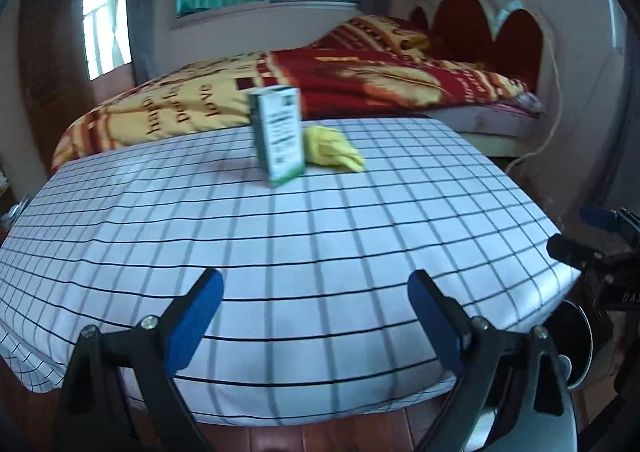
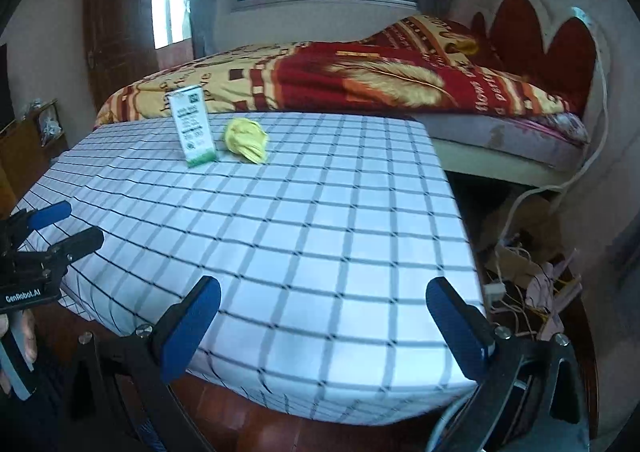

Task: Collect trash
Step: 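Grasp the green milk carton with left tool while right tool grasps the yellow cloth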

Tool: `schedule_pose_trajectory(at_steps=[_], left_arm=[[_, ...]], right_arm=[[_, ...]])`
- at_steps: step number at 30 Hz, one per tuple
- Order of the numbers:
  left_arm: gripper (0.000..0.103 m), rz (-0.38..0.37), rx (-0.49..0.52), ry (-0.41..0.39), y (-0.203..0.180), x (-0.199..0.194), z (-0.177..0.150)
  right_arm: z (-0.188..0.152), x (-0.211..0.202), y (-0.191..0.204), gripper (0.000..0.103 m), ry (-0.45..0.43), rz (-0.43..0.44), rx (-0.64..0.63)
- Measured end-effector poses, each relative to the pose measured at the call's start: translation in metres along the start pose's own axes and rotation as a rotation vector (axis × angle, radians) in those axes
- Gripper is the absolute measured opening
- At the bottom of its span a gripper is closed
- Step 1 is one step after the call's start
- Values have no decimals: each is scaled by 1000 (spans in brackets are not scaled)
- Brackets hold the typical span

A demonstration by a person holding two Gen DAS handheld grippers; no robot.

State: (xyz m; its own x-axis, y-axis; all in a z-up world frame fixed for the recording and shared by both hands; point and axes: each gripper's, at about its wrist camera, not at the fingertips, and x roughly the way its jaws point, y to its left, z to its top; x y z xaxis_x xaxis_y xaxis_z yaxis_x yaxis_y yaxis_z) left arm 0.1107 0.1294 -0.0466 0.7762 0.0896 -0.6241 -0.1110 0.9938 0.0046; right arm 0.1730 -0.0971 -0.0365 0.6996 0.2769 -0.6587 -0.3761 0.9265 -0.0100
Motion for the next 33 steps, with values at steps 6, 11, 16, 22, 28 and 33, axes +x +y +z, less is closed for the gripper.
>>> schedule_pose_trajectory(at_steps=[6,11,16,22,28,33], left_arm=[[94,16,-15,-12,21,1,3],[94,17,-29,-14,36,5,5],[88,12,-29,-2,44,15,8],[88,7,-24,3,53,33,17],[83,-5,23,14,57,69,36],[79,-25,43,24,61,107,56]], right_arm=[[22,14,35,103,-11,47,-56],[32,21,50,103,-17,69,-80],[41,33,59,103,-16,86,-106],[61,55,65,101,-16,102,-135],[89,96,69,98,0,117,-162],[113,143,74,95,29,130,-182]])
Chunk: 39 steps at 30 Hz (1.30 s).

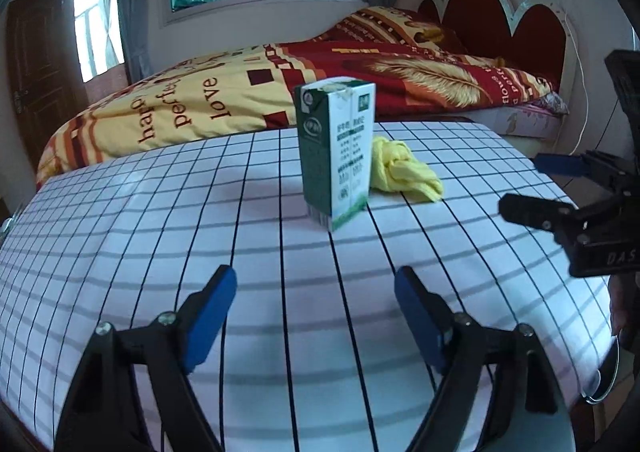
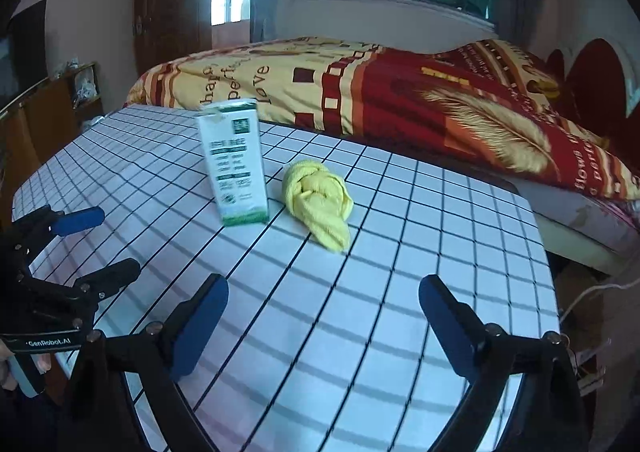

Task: Collect trash
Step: 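Grasp the green milk carton with left tool while right tool grasps the yellow cloth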

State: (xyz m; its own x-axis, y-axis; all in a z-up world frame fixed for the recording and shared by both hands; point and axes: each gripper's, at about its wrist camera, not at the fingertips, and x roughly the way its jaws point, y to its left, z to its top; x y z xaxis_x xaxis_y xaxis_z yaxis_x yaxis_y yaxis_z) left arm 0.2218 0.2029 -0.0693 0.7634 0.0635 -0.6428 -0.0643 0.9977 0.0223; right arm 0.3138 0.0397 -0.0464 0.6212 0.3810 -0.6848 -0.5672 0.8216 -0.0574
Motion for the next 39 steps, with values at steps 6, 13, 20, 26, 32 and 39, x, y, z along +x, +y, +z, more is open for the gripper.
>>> schedule_pose_trajectory(at_steps=[6,13,20,26,32,39], left_arm=[[79,-50,-14,-2,6,36,22],[79,-158,34,-6,3,70,46],[50,-185,87,8,-8,86,59],[48,-45,47,-3,10,83,53],[47,-8,8,6,25,83,53],[46,-22,10,2,18,85,53]], right_arm=[[14,55,-10,86,48,25,-20],[24,90,-13,86,59,85,-47],[29,106,-13,85,63,113,-75],[41,116,-5,84,54,125,-70],[55,139,2,84,78,105,-52],[57,152,4,70,112,107,-27]])
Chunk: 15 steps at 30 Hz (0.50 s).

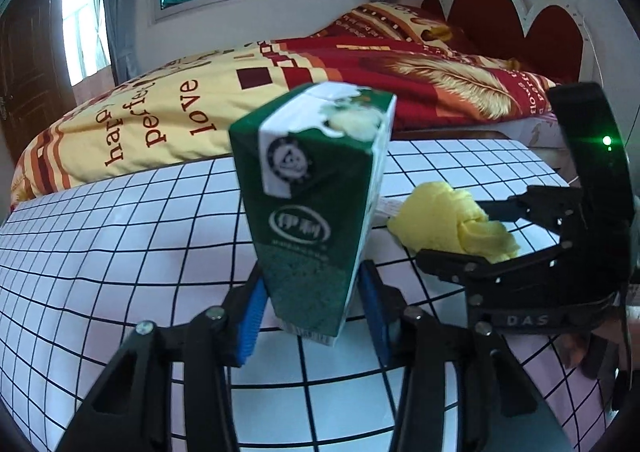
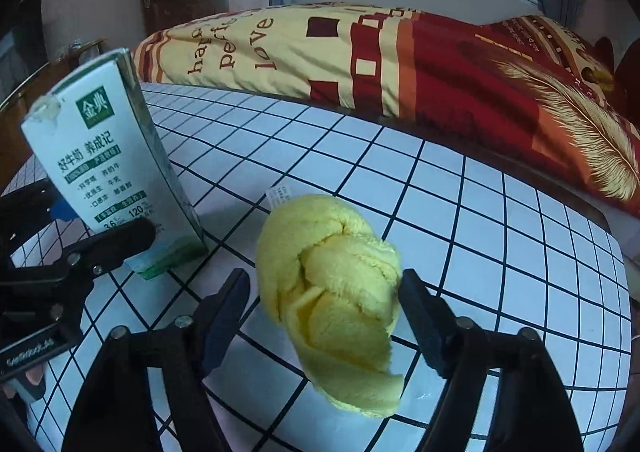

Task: Collect trash
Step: 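Grasp the green milk carton with left tool while right tool grasps the yellow cloth, then carry milk carton and yellow cloth over the black bin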

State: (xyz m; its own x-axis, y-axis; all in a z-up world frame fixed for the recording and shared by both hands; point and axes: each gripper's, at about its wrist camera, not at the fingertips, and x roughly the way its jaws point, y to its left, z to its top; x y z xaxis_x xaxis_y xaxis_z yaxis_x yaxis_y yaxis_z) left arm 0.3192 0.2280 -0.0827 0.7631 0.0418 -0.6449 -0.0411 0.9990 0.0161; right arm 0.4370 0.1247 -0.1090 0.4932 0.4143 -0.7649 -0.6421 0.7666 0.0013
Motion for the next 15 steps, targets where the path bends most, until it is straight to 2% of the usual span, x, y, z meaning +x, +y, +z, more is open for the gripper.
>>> schedule_pose_trajectory(at_steps=[1,4,10,15], left_arm=[[46,-4,0,-1,-1,0,0],[44,-14,7,-2,-5,-1,-1],[41,-22,2,-9,-9,-10,-2],[40,-22,14,-13,-13,-21,-6]], right_arm=[[0,0,-1,64,5,4,4],[-2,-3,-4,52,3,13,16],[-10,-19,-4,44,-8,8,29],[-21,-36,-2,42,-26,11,43]])
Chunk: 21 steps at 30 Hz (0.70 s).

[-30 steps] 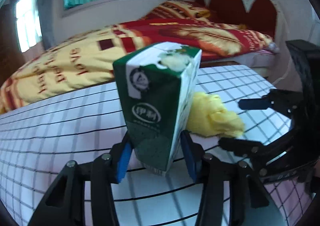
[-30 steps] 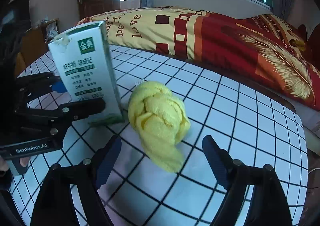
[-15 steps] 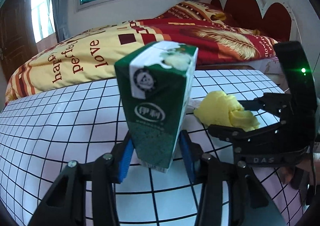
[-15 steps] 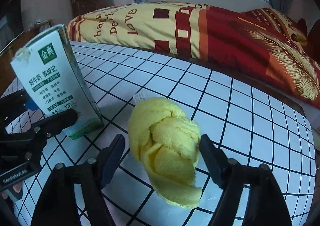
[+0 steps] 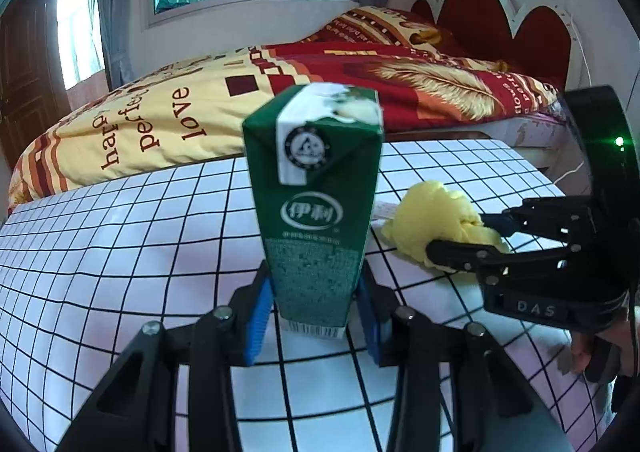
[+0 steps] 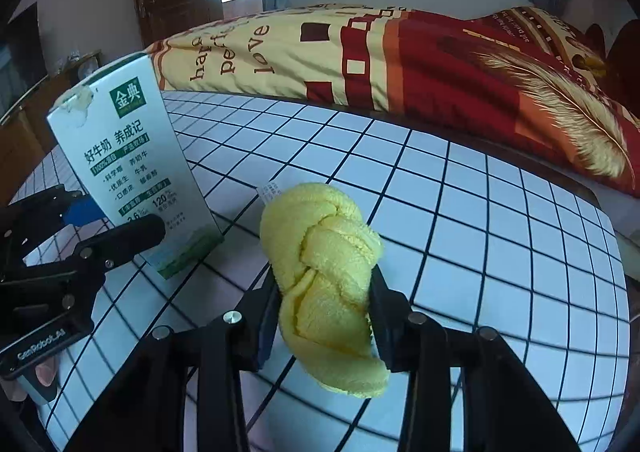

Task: Collect trash
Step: 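Carry milk carton and yellow cloth over the black bin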

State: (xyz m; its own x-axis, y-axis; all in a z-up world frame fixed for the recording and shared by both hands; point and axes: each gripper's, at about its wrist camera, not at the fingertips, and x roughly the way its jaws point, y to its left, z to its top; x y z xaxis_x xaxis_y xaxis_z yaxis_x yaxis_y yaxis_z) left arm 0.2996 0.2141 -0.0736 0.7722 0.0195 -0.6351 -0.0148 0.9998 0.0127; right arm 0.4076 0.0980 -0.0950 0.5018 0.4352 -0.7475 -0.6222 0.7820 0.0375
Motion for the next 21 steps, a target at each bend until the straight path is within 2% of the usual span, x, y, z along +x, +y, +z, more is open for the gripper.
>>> schedule_pose_trajectory(at_steps=[10,21], left_arm=[[40,-19,-22,-18,-7,-37,-11],[40,-33,41,-54,-47,-92,-25]], right_arm=[[-24,-59,17,42,-71,-21,5],[-66,-139,23,42,-124,-63,43]])
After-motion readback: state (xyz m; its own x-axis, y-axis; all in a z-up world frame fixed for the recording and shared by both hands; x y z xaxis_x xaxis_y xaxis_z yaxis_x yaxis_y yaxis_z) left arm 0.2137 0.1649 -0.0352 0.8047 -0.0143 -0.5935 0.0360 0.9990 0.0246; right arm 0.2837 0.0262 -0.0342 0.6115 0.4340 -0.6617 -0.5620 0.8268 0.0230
